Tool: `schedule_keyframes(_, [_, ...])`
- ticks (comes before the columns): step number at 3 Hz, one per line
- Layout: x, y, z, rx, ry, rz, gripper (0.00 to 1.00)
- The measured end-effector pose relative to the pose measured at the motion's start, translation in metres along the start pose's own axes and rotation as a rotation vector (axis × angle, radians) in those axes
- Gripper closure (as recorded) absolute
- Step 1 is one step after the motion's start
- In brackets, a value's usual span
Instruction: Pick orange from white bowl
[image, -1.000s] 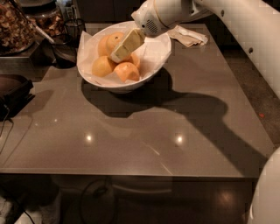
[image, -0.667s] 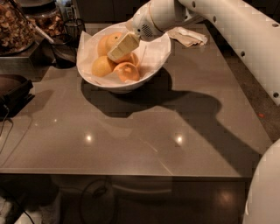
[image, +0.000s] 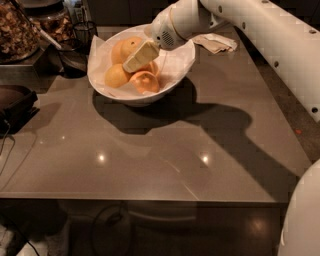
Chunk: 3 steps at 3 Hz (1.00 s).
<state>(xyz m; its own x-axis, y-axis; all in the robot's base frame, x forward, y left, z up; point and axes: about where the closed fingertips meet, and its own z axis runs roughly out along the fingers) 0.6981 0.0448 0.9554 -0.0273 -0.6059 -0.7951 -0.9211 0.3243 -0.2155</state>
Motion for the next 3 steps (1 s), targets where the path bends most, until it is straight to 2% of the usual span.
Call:
schedule_keyframes(2, [0.004, 0.005, 0.020, -0.064, -0.002, 0.004, 0.19])
schedule_keyframes(3, [0.001, 0.007, 0.025, -0.087, -0.014, -0.019, 0.38])
